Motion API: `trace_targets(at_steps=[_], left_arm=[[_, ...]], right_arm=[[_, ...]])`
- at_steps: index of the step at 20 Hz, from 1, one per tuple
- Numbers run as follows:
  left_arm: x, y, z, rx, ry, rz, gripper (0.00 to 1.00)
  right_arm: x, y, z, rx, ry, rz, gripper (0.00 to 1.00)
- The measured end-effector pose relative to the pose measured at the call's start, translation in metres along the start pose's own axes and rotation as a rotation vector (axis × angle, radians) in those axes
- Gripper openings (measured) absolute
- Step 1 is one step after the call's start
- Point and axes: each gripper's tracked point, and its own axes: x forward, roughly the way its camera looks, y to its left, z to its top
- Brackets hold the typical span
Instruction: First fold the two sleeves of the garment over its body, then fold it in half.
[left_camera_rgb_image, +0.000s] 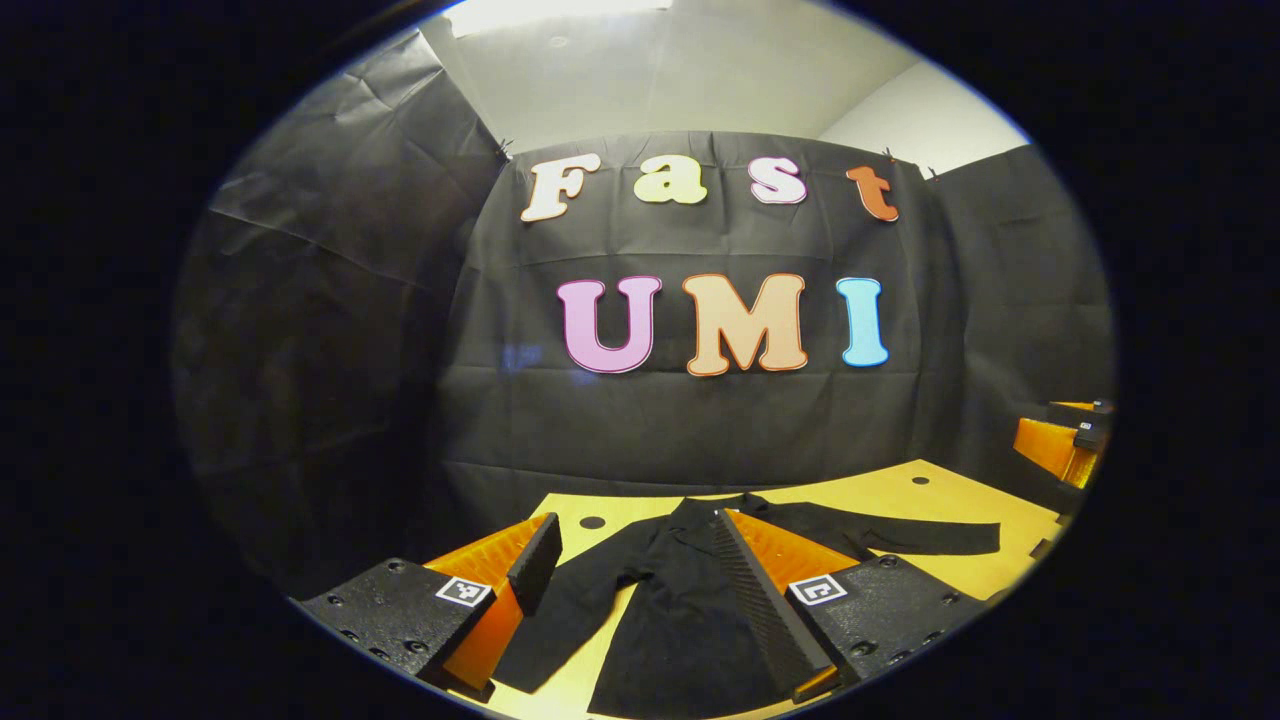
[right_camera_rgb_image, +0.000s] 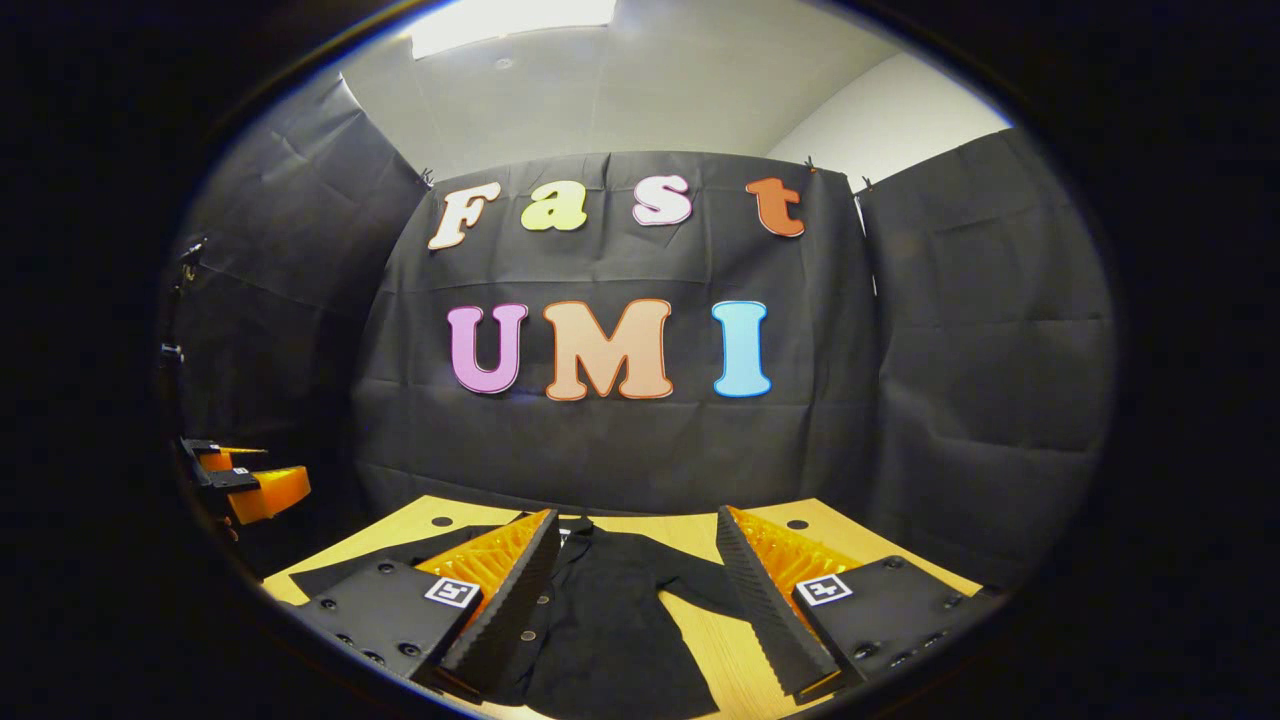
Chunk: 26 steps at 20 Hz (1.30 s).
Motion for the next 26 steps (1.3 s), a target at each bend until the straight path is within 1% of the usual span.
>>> trace_targets(at_steps=[1,2,7,10,13,16,19,22,24,26], left_arm=[[-0.001,0.001,-0.002,-0.001,0.003,-0.001,0.92],[-0.001,0.002,-0.004,-0.001,0.008,-0.001,0.92],[-0.003,0.005,-0.003,-0.002,0.009,-0.016,0.92],[-0.004,0.005,0.002,0.025,-0.007,-0.033,0.92],[-0.008,0.006,0.001,0.019,-0.002,-0.032,0.92],[-0.01,0.012,-0.006,0.013,0.021,-0.016,0.92],[-0.011,0.018,-0.008,0.009,0.032,0.005,0.92],[-0.006,0.019,-0.002,0.02,0.027,0.018,0.92],[-0.002,0.018,0.0,0.017,0.024,0.021,0.92],[0.002,0.016,0.002,0.02,0.023,0.032,0.92]], right_arm=[[0.0,0.001,-0.001,0.002,0.002,0.0,0.98],[0.001,0.001,-0.001,0.004,0.003,0.0,1.0],[-0.001,0.004,-0.001,0.012,0.003,-0.014,1.0],[-0.001,0.011,-0.003,0.019,-0.002,-0.011,1.0],[-0.001,0.018,-0.008,0.023,0.013,0.005,1.0],[0.0,0.02,-0.006,0.026,0.015,0.016,1.0],[0.003,0.012,-0.006,0.017,0.013,0.008,1.0],[0.01,-0.003,-0.004,0.018,0.014,-0.024,1.0],[0.016,-0.017,-0.001,0.026,0.004,-0.049,1.0],[0.025,-0.035,-0.004,0.017,0.018,-0.077,1.0]])
